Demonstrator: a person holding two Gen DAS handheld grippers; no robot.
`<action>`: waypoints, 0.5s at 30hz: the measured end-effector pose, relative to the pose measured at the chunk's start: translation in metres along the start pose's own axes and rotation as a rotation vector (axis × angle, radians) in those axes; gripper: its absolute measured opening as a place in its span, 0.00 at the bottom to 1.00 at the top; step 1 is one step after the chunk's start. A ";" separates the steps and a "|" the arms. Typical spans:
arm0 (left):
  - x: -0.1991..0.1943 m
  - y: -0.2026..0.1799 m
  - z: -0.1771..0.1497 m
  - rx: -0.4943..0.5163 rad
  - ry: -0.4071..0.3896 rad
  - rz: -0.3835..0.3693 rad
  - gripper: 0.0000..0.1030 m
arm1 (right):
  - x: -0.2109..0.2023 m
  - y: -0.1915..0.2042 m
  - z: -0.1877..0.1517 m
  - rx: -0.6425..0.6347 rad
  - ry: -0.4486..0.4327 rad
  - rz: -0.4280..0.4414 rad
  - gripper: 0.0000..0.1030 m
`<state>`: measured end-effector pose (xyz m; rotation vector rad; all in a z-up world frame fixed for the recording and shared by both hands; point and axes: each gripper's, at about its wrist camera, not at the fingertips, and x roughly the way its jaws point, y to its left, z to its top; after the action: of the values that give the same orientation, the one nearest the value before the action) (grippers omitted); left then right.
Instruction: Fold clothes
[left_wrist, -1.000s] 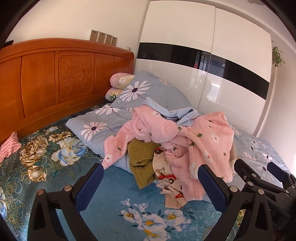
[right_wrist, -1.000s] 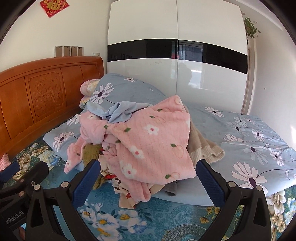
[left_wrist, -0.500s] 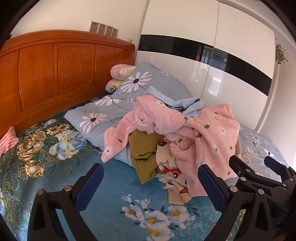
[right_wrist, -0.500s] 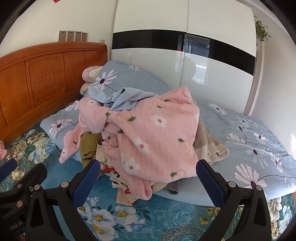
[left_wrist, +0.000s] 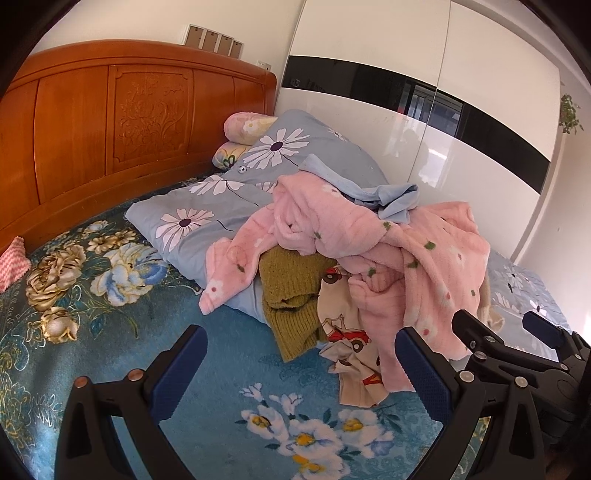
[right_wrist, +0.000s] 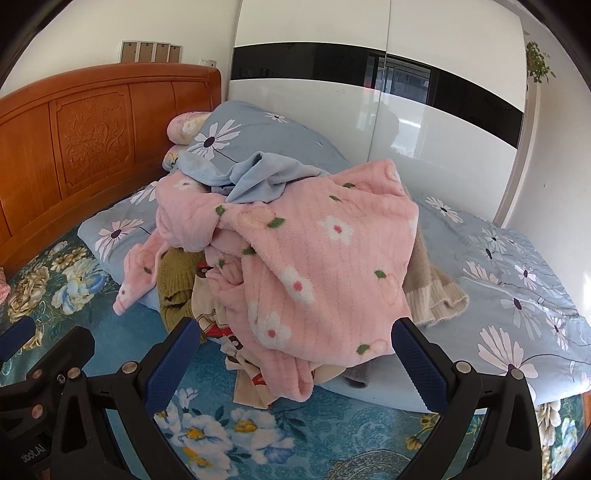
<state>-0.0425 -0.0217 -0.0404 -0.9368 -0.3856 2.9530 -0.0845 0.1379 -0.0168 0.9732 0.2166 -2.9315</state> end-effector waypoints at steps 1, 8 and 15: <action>0.001 0.000 0.000 -0.001 0.004 0.001 1.00 | 0.001 0.000 0.000 0.000 0.001 0.001 1.00; 0.006 0.006 -0.001 -0.012 0.013 0.013 1.00 | 0.010 0.008 0.000 -0.018 0.042 -0.003 1.00; 0.010 0.009 0.001 -0.010 0.017 0.030 1.00 | 0.017 0.011 0.002 -0.031 0.055 0.009 1.00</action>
<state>-0.0503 -0.0297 -0.0473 -0.9761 -0.3894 2.9708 -0.0981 0.1264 -0.0269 1.0482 0.2579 -2.8866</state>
